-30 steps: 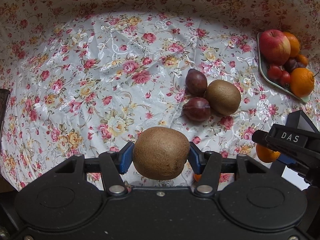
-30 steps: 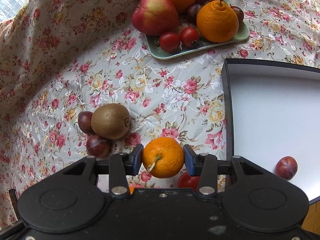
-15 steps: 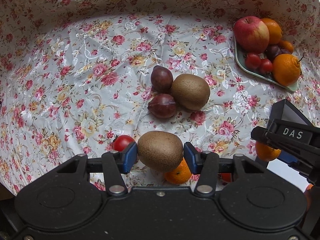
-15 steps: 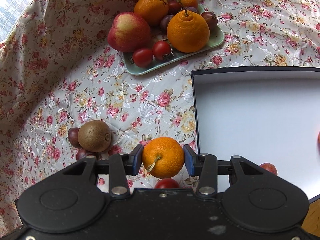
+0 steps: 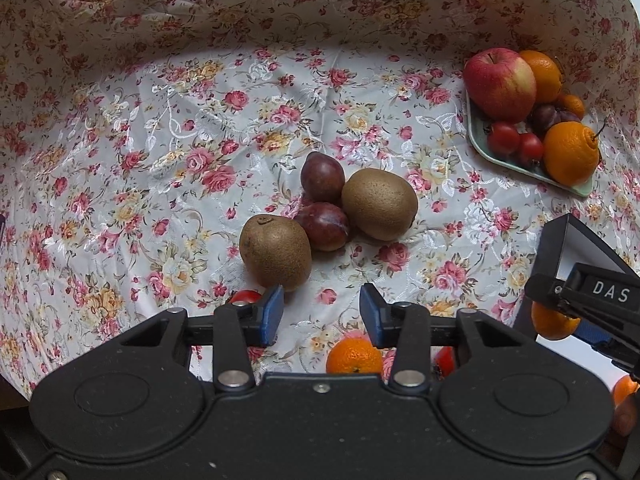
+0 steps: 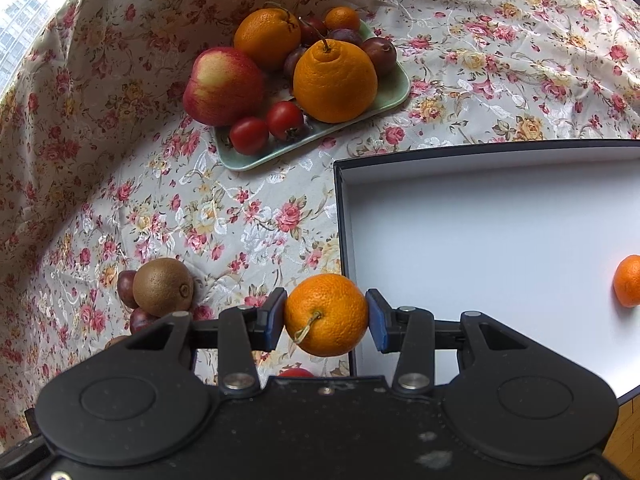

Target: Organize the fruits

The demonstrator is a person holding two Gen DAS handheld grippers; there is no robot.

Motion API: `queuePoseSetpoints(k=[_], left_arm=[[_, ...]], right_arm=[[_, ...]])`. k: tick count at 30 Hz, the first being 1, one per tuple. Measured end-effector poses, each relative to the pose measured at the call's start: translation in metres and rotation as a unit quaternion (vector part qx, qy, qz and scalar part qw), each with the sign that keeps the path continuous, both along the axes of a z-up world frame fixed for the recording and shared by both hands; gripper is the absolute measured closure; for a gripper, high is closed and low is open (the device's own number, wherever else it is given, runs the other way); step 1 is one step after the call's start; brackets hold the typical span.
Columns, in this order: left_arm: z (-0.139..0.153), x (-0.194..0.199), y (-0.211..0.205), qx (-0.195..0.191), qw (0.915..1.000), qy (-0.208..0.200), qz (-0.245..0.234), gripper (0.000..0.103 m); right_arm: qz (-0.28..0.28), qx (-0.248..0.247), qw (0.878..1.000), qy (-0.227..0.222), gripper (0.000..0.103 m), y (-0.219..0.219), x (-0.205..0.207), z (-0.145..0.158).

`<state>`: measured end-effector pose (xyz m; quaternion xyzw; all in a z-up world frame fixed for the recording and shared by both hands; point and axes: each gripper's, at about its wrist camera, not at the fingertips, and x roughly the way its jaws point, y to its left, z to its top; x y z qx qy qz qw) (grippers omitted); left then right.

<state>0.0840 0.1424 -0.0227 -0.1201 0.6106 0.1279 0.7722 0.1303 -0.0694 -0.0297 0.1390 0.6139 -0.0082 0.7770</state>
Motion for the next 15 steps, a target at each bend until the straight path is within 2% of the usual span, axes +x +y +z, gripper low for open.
queuePoseSetpoints(k=[7, 10, 15], left_arm=[[-0.003, -0.001, 0.036, -0.016, 0.9979, -0.007, 0.062, 0.051], [-0.006, 0.001, 0.039, -0.015, 0.9978, -0.009, 0.064, 0.045], [-0.014, 0.004, 0.033, -0.004, 0.9991, -0.007, 0.042, 0.045]], right_arm=[[0.013, 0.012, 1.0, 0.003, 0.058, 0.015, -0.001, 0.0], [0.021, 0.016, 1.0, 0.005, 0.058, 0.023, -0.001, -0.002], [0.034, 0.017, 0.999, 0.012, 0.058, 0.035, -0.001, -0.007]])
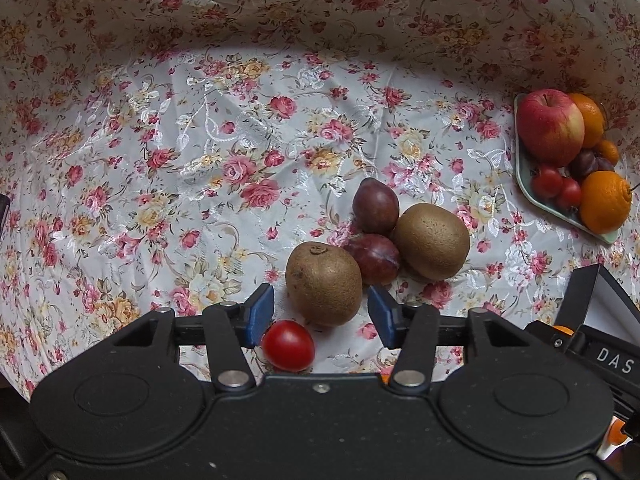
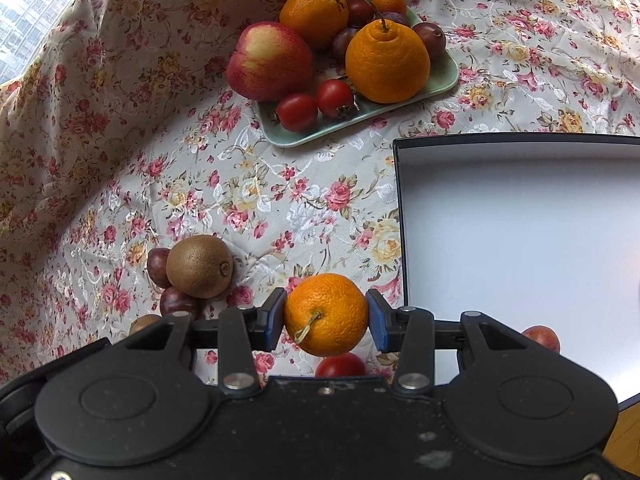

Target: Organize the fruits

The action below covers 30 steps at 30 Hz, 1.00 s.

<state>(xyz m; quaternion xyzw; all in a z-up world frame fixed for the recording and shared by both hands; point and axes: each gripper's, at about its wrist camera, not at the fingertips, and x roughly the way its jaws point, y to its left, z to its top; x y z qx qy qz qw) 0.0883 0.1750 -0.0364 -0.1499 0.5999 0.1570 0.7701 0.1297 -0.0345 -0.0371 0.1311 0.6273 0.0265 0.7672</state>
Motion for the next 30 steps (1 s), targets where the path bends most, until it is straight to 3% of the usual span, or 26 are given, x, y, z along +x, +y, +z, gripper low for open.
queuePoseSetpoints(k=[7, 30], left_arm=[[-0.012, 0.004, -0.005, 0.009, 0.9997, 0.014, -0.018, 0.045], [-0.058, 0.024, 0.007, -0.014, 0.9976, 0.068, -0.005, 0.04]], right_arm=[[0.007, -0.005, 1.0, 0.004, 0.058, 0.008, 0.005, -0.006], [0.035, -0.018, 0.999, 0.03, 0.058, 0.039, 0.022, -0.03]])
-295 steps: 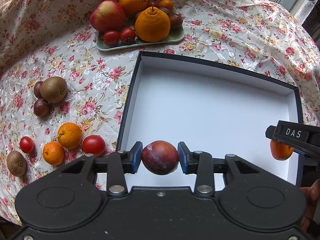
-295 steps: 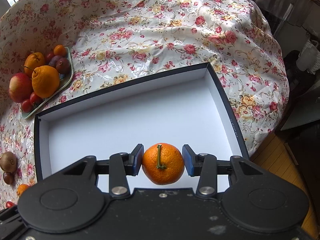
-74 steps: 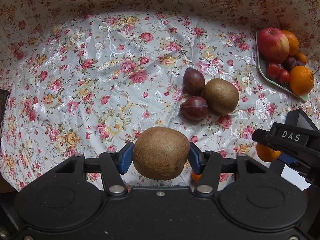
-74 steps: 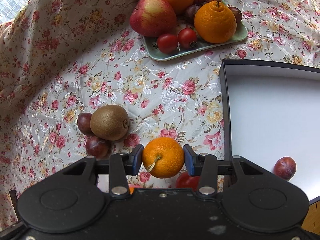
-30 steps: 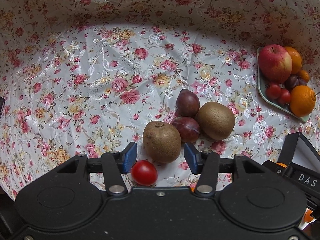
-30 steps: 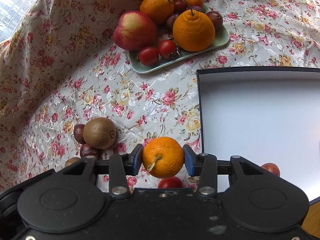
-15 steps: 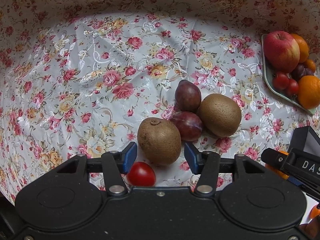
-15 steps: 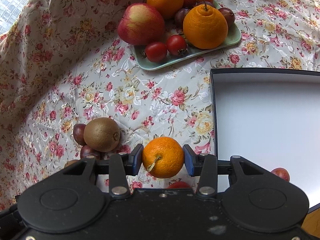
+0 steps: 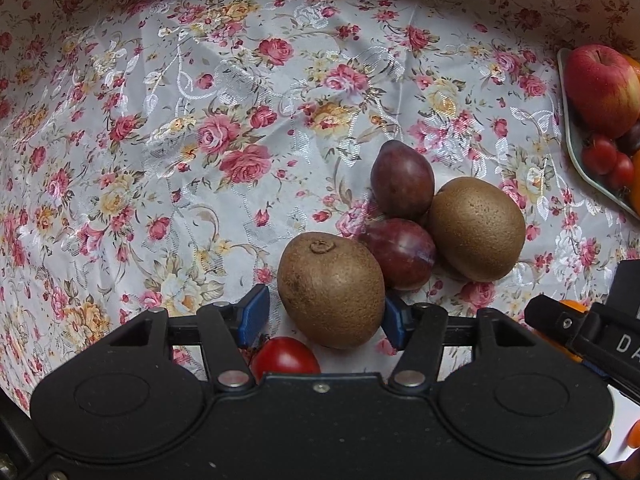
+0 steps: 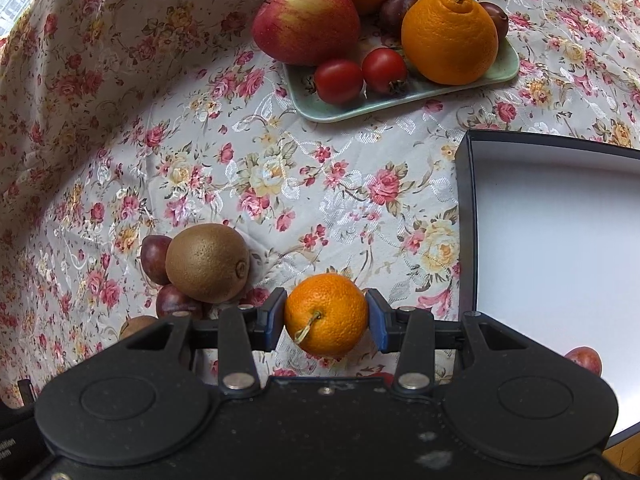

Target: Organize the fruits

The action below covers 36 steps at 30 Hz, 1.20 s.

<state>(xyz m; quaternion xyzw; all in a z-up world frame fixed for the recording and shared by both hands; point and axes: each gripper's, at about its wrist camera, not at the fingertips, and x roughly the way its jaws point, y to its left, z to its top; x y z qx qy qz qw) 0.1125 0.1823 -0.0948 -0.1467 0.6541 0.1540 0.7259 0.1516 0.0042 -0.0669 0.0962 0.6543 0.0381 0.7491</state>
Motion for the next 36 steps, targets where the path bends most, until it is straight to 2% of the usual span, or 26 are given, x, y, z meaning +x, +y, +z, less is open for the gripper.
queuePoseSetpoints(k=[4, 6, 7, 12, 18, 24, 27, 30, 32, 36], left_arm=[[-0.001, 0.002, 0.0, 0.003, 1.0, -0.003, -0.002, 0.04], [0.0, 0.001, -0.001, 0.001, 1.0, -0.008, -0.001, 0.044], [0.002, 0.001, 0.0, -0.004, 0.9999, -0.014, -0.003, 0.049], [0.007, -0.001, 0.001, -0.003, 0.9998, -0.018, 0.009, 0.049], [0.028, -0.009, 0.0, -0.002, 0.9991, -0.036, 0.022, 0.049], [0.055, -0.015, -0.01, 0.021, 0.9978, -0.063, 0.007, 0.05], [0.059, -0.017, -0.016, 0.015, 0.9978, -0.065, 0.006, 0.051], [0.065, -0.022, -0.024, 0.028, 0.9969, -0.073, -0.002, 0.054], [0.071, -0.026, -0.03, 0.039, 0.9955, -0.085, -0.011, 0.06], [0.075, -0.031, -0.03, 0.022, 0.9956, -0.09, -0.01, 0.064]], right_arm=[[0.001, 0.0, 1.0, 0.001, 0.058, 0.004, 0.003, -0.002], [0.0, -0.001, 1.0, 0.001, 0.058, 0.005, 0.003, -0.003], [0.001, -0.001, 1.0, 0.002, 0.058, 0.005, 0.003, -0.003], [0.004, 0.003, 1.0, -0.003, 0.058, 0.005, 0.001, 0.001], [-0.003, 0.007, 1.0, -0.012, 0.058, -0.005, -0.001, 0.011], [-0.011, 0.011, 1.0, -0.022, 0.058, -0.018, -0.007, 0.023], [-0.016, 0.015, 0.999, -0.028, 0.058, -0.024, -0.013, 0.029], [-0.018, 0.017, 0.999, -0.032, 0.058, -0.03, -0.021, 0.035], [-0.019, 0.014, 0.999, -0.034, 0.058, -0.036, -0.026, 0.038], [-0.032, 0.008, 0.999, -0.036, 0.058, -0.046, -0.035, 0.039]])
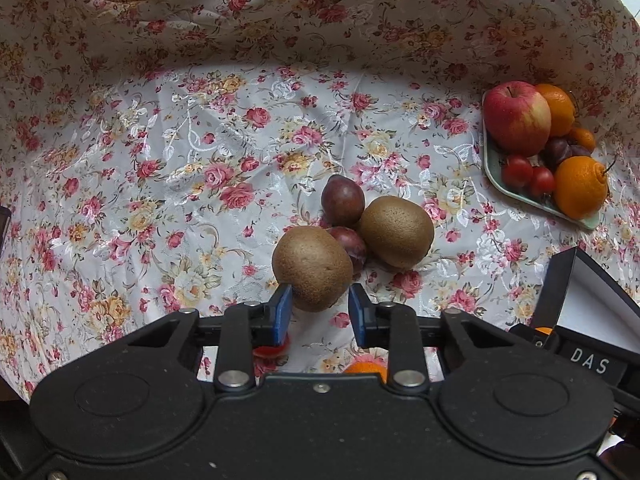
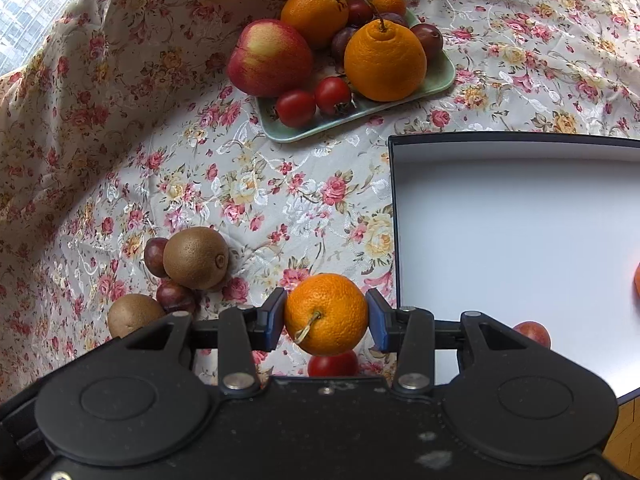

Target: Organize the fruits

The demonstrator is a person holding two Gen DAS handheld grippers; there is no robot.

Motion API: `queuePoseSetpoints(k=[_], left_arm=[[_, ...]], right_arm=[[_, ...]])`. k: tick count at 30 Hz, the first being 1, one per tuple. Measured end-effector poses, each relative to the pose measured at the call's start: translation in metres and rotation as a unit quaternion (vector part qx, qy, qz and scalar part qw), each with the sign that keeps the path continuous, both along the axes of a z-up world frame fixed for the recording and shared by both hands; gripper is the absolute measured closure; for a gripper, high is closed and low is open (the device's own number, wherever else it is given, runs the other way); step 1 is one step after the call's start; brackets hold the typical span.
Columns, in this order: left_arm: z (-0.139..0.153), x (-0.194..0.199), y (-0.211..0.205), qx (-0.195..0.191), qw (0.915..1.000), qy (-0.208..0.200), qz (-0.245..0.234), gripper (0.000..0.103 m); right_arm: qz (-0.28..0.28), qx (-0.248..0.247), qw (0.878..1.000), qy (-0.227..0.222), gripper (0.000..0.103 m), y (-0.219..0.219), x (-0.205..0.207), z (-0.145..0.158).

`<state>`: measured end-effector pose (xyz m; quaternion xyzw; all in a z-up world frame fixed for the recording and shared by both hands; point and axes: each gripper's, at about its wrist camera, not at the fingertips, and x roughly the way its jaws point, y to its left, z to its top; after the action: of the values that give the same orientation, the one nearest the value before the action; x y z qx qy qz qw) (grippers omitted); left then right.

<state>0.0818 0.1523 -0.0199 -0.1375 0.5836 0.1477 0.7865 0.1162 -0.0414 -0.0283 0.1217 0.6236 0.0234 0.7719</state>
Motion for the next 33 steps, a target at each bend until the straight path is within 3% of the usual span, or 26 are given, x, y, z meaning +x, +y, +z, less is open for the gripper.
queuePoseSetpoints(k=[3, 11, 33], left_arm=[[-0.004, -0.004, 0.006, -0.013, 0.9998, 0.004, 0.014, 0.063], [-0.018, -0.002, 0.026, -0.038, 0.9983, 0.014, 0.041, 0.047], [-0.052, 0.015, 0.031, -0.034, 0.9966, 0.062, 0.042, 0.041]], right_arm=[[-0.004, 0.0, 1.0, 0.0, 0.058, -0.006, -0.006, 0.002], [-0.007, 0.01, 1.0, -0.002, 0.058, -0.01, -0.009, 0.006], [0.01, 0.011, 1.0, 0.013, 0.058, 0.015, 0.008, -0.008]])
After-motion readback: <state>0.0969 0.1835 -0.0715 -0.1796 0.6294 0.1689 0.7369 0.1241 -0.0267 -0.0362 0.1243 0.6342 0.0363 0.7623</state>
